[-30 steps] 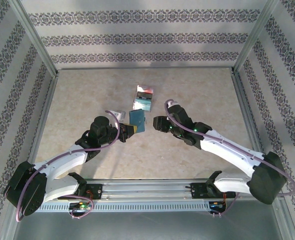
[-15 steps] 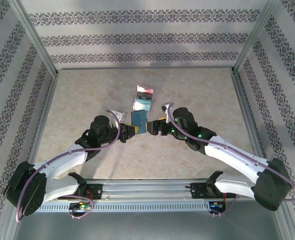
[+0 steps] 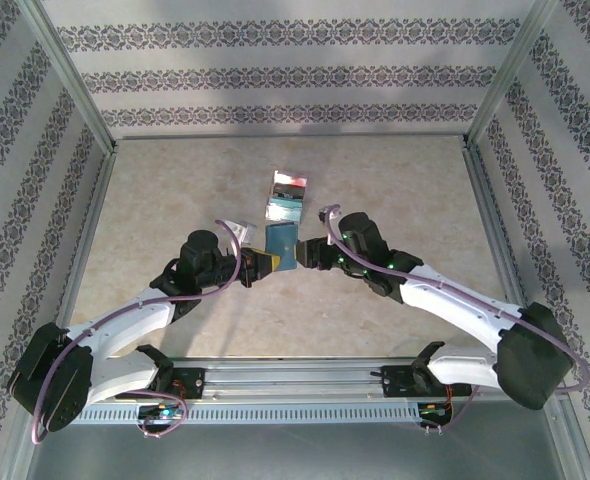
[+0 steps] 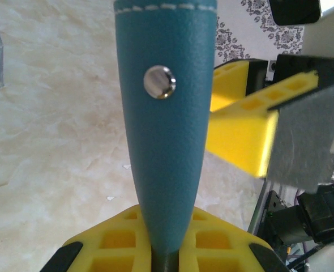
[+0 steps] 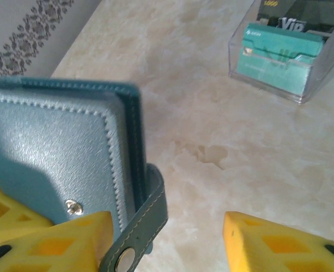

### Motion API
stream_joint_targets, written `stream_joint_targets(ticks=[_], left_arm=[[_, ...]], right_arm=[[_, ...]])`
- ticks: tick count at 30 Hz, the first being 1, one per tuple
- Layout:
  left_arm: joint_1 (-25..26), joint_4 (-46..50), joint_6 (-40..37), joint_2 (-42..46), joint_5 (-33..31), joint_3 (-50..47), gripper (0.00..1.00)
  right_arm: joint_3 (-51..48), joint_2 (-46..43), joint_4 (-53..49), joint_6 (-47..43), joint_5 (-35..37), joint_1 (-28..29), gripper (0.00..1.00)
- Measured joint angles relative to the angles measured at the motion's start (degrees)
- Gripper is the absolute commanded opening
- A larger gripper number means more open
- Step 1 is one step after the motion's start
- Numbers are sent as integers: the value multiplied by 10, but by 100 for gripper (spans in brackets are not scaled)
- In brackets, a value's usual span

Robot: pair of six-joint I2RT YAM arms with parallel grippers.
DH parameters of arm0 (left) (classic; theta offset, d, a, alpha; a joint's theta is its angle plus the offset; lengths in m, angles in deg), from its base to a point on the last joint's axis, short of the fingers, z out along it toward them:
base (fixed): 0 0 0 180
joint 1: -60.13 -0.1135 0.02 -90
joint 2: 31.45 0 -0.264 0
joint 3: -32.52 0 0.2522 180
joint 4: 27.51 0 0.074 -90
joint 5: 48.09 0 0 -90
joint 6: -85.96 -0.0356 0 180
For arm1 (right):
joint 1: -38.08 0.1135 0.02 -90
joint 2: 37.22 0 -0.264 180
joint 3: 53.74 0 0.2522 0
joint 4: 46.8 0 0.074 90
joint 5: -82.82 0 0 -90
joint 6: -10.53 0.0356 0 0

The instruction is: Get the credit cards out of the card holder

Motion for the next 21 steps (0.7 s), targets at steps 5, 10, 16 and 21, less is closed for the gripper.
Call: stream_joint_targets(ticks=[5, 10, 16, 21], left_arm=[[0, -16, 1, 0, 16, 0, 0], [0, -33, 7, 0, 28, 0, 0], [0, -65, 22, 0, 47, 0, 0], [0, -86, 33, -2, 65, 0, 0]], right_arm=[[-20, -25, 12, 12, -19, -16, 46], [-30, -26, 35, 16, -56, -27, 44], [-59, -26, 91, 29, -124, -52, 39], [-85, -27, 141, 45, -174, -70, 37]])
